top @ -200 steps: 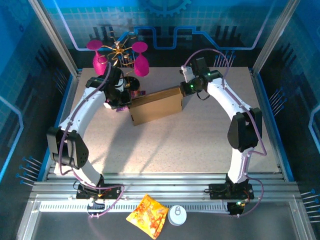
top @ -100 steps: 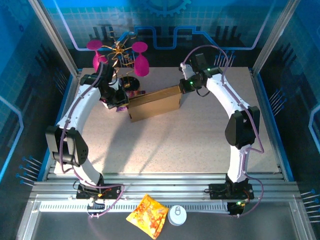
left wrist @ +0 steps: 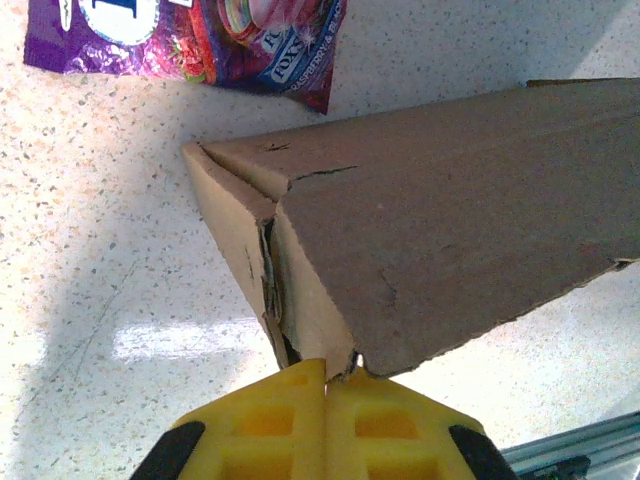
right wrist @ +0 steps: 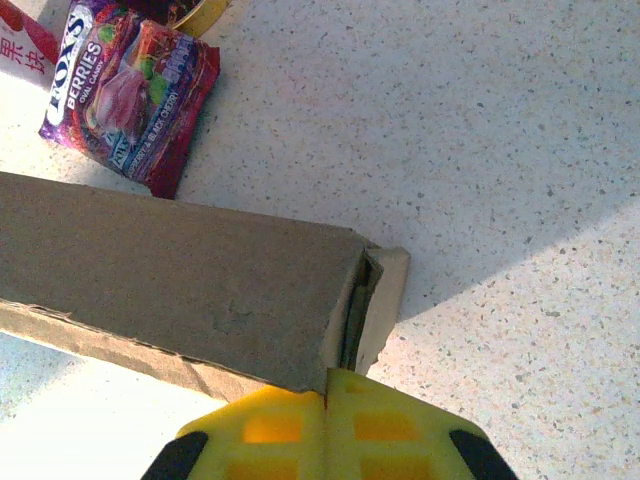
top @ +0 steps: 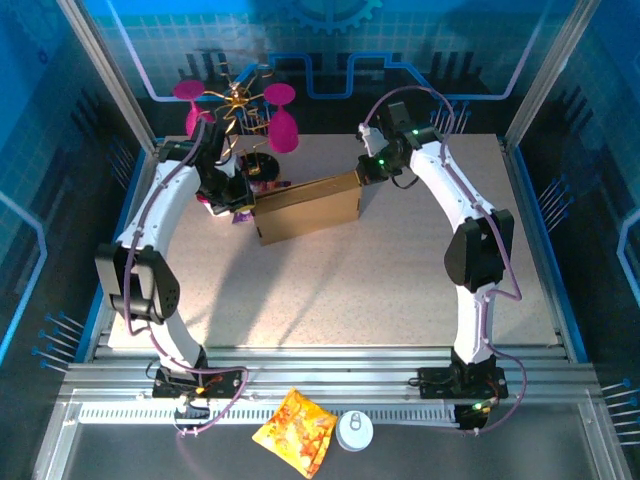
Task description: Fold the paper box
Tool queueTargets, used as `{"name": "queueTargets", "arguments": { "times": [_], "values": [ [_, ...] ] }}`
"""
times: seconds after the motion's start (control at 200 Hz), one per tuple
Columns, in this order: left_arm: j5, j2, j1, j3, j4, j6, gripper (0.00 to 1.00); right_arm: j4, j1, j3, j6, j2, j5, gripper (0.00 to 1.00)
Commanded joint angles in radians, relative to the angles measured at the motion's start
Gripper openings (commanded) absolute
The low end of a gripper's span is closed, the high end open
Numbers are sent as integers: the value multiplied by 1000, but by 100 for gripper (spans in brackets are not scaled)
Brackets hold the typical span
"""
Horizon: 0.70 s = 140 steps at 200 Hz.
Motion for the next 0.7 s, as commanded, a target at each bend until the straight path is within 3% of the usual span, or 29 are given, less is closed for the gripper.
{"name": "queueTargets", "arguments": {
  "times": [0.0, 0.27, 0.575, 0.635, 0.695],
  "values": [
    [-34, 11, 16, 33, -81, 34, 0, -51, -8, 34, 17, 26, 13, 0],
    [-38, -6, 16, -31, -38, 36, 0, -14, 1, 1, 10, 7, 16, 0],
    [-6, -29, 15, -112, 34, -9, 0, 204, 17, -251, -12, -110, 33, 0],
    [-4, -49, 15, -109, 36, -34, 14, 207, 17, -256, -13, -115, 39, 0],
    [17, -75, 15, -112, 45, -74, 20, 205, 17, -252, -16, -114, 43, 0]
  ]
}}
